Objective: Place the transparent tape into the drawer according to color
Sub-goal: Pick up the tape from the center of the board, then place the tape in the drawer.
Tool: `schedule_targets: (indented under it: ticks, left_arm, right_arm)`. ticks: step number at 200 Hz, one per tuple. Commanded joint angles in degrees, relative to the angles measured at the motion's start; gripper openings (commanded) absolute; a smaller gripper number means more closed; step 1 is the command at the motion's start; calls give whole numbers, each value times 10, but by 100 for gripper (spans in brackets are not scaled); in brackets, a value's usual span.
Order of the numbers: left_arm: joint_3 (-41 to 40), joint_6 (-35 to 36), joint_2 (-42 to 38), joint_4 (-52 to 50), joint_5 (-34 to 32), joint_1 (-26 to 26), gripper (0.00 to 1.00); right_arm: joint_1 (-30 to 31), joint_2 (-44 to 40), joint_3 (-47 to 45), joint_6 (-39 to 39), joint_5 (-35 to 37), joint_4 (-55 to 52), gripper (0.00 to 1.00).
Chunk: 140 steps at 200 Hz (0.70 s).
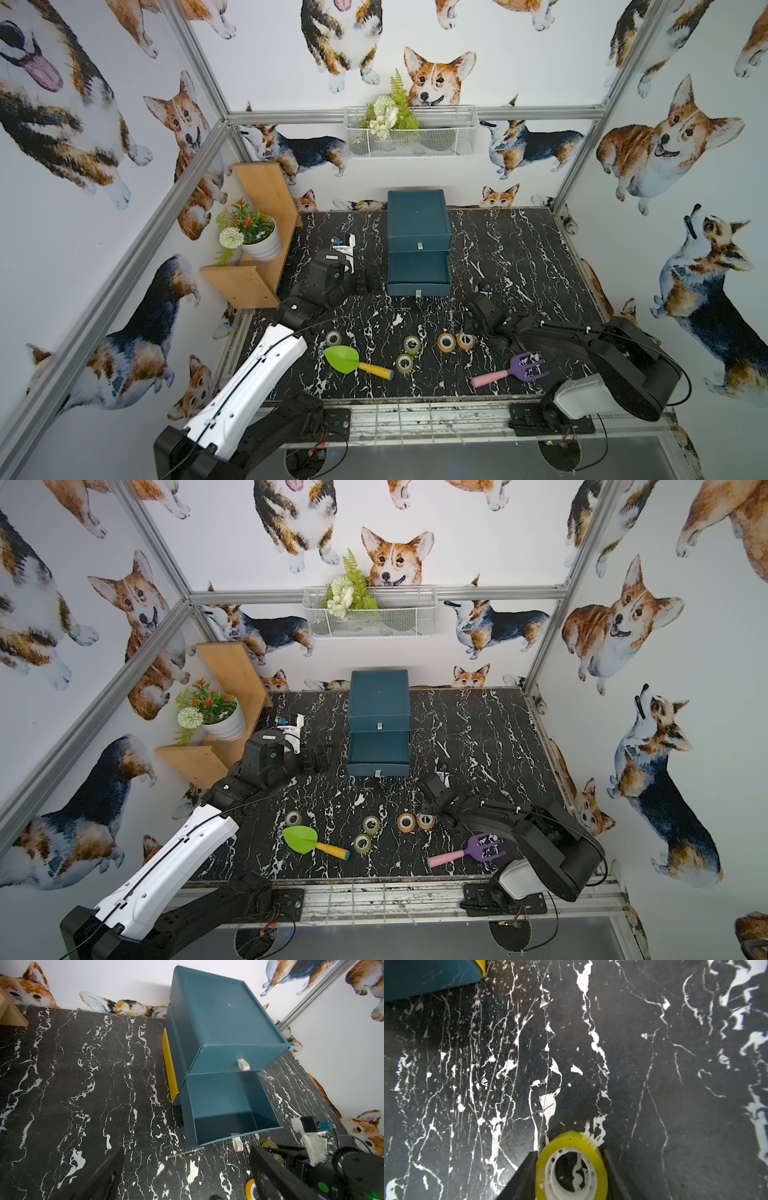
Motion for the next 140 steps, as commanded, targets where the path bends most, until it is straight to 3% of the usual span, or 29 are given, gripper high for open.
schedule_targets:
  ticks: [1, 75, 103, 140]
  left_arm:
    - [1, 5, -2, 8, 3, 1, 100]
    - [2, 5, 0, 9, 3, 0, 100]
    - [2, 6, 1, 7, 0, 1, 99]
    - [2, 8, -2, 5, -5, 0, 99]
  right_arm:
    - [3, -15, 5, -5, -20, -47, 45]
    - [3, -140, 138, -73, -19, -120, 43]
    - [5, -106, 242, -118, -57, -132, 43]
    - [6, 6, 341, -159, -105, -146, 43]
